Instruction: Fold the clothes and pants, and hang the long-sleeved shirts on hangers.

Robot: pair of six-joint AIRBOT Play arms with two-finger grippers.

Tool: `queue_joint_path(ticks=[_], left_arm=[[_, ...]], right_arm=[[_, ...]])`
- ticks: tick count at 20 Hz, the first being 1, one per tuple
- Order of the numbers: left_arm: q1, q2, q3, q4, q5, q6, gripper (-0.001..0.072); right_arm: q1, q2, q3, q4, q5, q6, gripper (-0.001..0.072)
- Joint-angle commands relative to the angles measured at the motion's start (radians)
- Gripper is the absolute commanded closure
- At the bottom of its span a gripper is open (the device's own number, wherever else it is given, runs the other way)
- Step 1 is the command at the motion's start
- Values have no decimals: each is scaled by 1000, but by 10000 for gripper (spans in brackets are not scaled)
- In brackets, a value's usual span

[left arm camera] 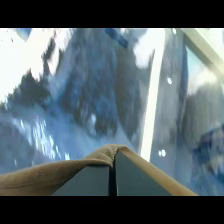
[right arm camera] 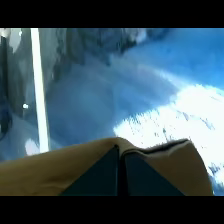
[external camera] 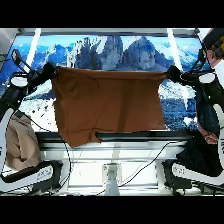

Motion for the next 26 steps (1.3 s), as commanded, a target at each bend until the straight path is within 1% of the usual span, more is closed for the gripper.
queue_joint_path(ticks=[1, 3, 4, 5, 8, 9, 10, 11, 12, 14, 17, 20, 23, 26], left_arm=[[31, -15, 14, 5, 16, -34, 698], [55, -17, 14, 27, -66, -34, 698], [61, -19, 14, 68, -112, -34, 699], [62, -20, 14, 123, -161, -38, 699], [61, -20, 14, 353, -278, -108, 699], [61, -20, 14, 415, -317, -113, 699], [61, -19, 14, 467, -345, -113, 698], [61, -16, 14, 531, -366, -113, 697], [61, -12, 14, 575, -379, -113, 697], [61, -2, 14, 608, -406, -113, 696], [61, 0, 12, 616, -521, -113, 696], [61, 0, 12, 707, -609, -113, 695], [56, 0, 11, 712, -646, -113, 694], [45, -3, -1, 712, -644, -113, 694]], right_arm=[[0, -91, 84, 1, 44, 8, 700], [1, -130, 121, 1, 131, 8, 700], [1, -142, 126, 0, 168, 7, 700], [1, -150, 127, -2, 201, 5, 700], [1, -155, 127, -41, 287, -5, 700], [1, -155, 127, -63, 310, -15, 700], [1, -155, 127, -86, 341, -61, 700], [1, -155, 127, -110, 372, -84, 699], [1, -155, 127, -133, 394, -84, 700], [1, -155, 127, -173, 421, -84, 700], [1, -155, 127, -229, 446, -100, 699], [1, -159, 126, -240, 477, -128, 699], [2, -164, 121, -239, 472, -128, 699], [2, -164, 74, -240, 455, -128, 699]])
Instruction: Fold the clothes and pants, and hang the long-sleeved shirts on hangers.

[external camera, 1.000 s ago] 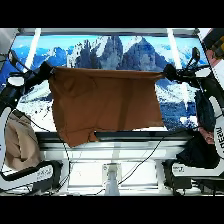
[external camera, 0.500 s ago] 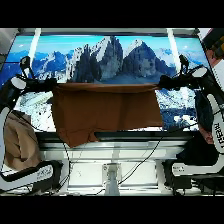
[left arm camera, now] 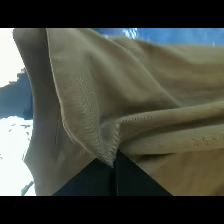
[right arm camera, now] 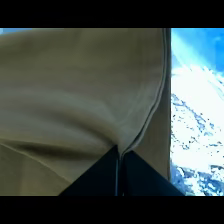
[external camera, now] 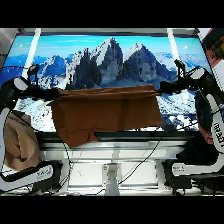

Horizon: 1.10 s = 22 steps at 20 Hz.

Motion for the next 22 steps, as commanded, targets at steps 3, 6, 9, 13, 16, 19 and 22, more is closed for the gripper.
queue_joint_path(ticks=[3, 6, 9, 13, 16, 19, 22], left_arm=[[-10, -33, -31, 18, -44, 0, 693], [-10, -65, -33, 18, -52, 0, 291], [-10, -60, -21, 18, -56, 0, -1], [3, -14, 53, 54, -155, 1, 9], [31, 65, 80, 181, -285, 0, 10], [95, 143, 39, 183, -356, 35, 49], [161, 246, -108, 119, -357, 106, 69]], right_arm=[[1, -1, -97, -5, -55, -4, 698], [1, 1, -109, -4, -71, -5, 455], [1, 2, -78, -5, -54, -10, 362], [-23, 28, -13, -80, 21, -49, 365], [-99, 65, 4, -179, 116, -65, 367], [-207, 82, 2, -179, 139, -71, 369], [-288, 88, 1, -155, 124, -71, 370]])
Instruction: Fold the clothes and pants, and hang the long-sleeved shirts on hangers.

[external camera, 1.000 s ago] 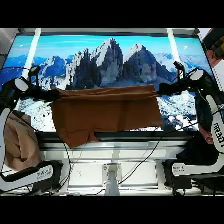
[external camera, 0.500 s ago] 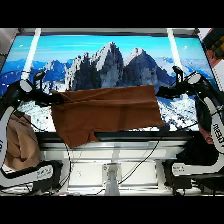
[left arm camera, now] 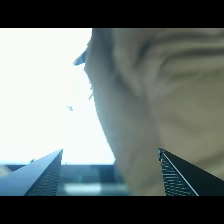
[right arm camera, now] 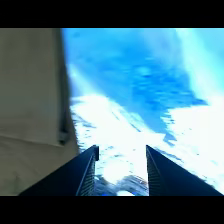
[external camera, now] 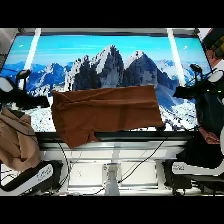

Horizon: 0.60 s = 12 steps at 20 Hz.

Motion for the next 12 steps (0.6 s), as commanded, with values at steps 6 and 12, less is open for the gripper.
queue_joint_path(ticks=[6, 12], left_arm=[[94, 153, -456, -254, -23, 261, 69], [94, 153, -583, -275, -8, 299, 69]], right_arm=[[-103, 10, 2, 55, -24, -7, 371], [-103, 10, 2, 57, -37, -7, 371]])
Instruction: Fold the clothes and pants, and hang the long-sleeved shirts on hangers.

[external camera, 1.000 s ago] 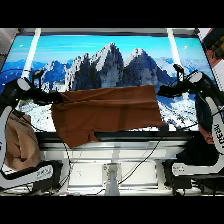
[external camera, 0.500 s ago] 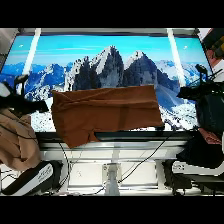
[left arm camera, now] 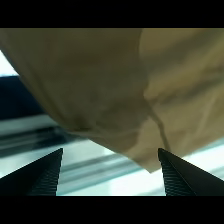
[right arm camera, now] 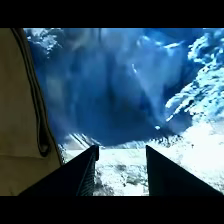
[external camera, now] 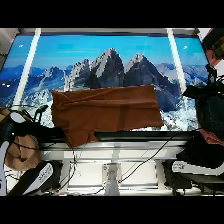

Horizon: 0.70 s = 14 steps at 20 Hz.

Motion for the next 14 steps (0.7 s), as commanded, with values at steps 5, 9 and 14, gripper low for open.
queue_joint_path(ticks=[5, 9, 14], left_arm=[[2, 4, -95, -48, 16, 34, 68], [1, 4, -127, -135, 59, 61, 69], [1, 4, -131, -200, 57, 113, 132]], right_arm=[[-2, 1, 1, 5, -2, 0, 372], [-2, 1, 1, 5, 2, 1, 380], [-2, 1, 1, 6, 2, 1, 380]])
